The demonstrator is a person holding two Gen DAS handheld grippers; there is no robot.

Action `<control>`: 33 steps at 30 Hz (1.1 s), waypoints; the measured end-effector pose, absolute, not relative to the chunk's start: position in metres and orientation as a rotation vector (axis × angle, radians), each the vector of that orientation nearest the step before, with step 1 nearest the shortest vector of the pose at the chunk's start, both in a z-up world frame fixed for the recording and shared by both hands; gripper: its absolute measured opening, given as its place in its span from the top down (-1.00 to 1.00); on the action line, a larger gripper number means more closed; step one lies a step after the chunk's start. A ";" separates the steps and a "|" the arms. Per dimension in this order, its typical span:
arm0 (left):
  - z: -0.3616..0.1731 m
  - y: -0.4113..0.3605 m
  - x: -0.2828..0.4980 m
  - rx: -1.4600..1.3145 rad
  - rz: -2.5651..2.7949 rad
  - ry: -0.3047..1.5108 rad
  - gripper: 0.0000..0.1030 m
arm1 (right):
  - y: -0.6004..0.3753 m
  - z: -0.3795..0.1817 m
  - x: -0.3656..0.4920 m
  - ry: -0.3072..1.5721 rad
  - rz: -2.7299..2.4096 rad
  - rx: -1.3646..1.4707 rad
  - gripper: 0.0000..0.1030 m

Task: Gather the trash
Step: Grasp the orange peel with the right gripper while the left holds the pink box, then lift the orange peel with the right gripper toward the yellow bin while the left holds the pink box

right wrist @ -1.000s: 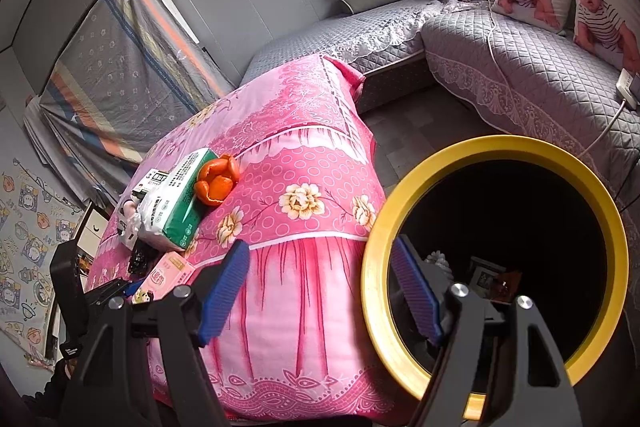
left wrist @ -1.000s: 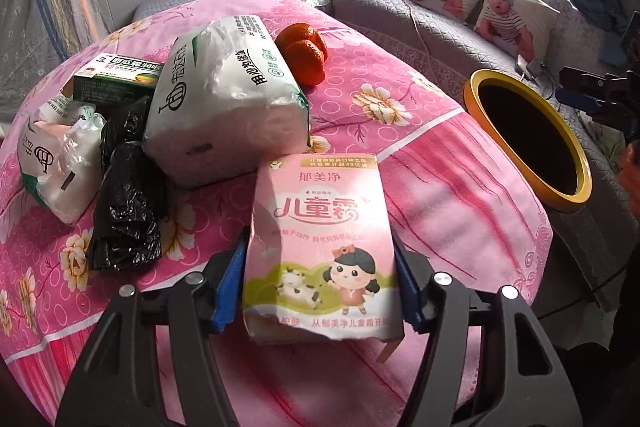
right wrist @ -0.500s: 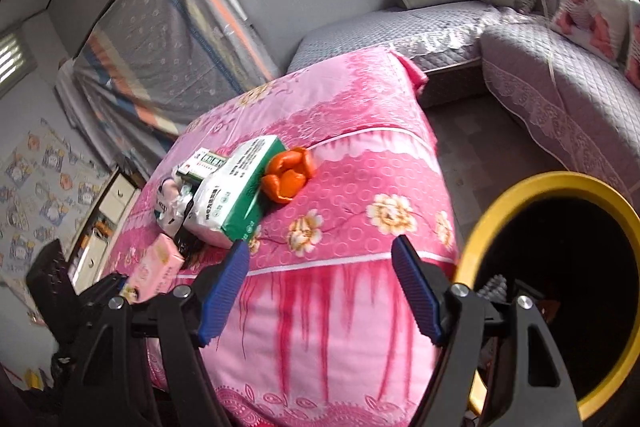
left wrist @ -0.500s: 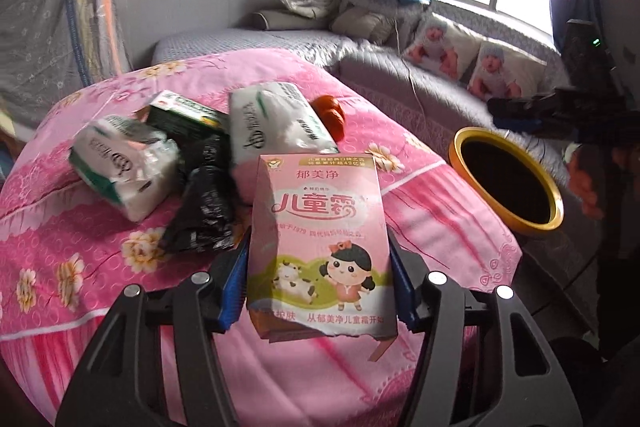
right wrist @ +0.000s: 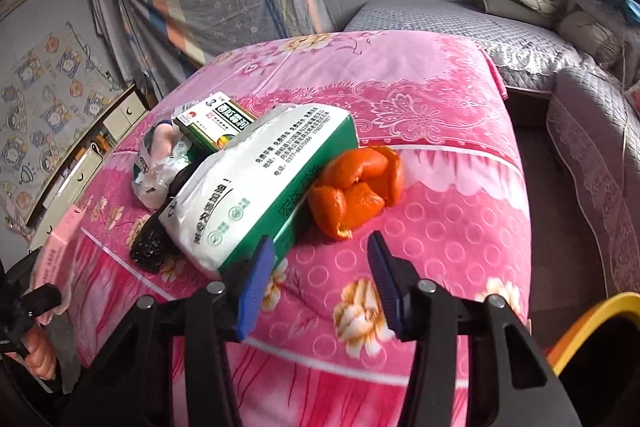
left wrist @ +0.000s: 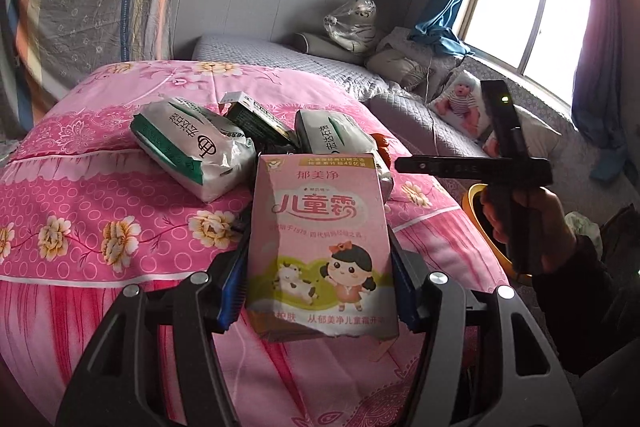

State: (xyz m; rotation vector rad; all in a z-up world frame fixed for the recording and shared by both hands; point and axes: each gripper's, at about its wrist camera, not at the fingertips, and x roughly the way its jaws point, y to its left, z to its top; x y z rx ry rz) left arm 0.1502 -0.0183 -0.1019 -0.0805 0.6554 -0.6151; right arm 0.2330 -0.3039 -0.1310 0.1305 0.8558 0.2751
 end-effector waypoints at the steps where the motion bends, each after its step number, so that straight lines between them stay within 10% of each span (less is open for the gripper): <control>1: -0.101 -0.018 0.150 -0.084 -0.615 0.653 -0.10 | -0.303 -0.133 0.239 0.863 0.289 0.126 0.21; 15: -0.097 -0.015 0.154 -0.080 -0.564 0.633 -0.11 | -0.313 -0.145 0.269 0.892 0.325 0.157 0.70; 33: -0.062 -0.037 0.128 -0.038 -0.547 0.531 -0.11 | -0.338 -0.065 0.140 0.730 0.571 0.415 0.77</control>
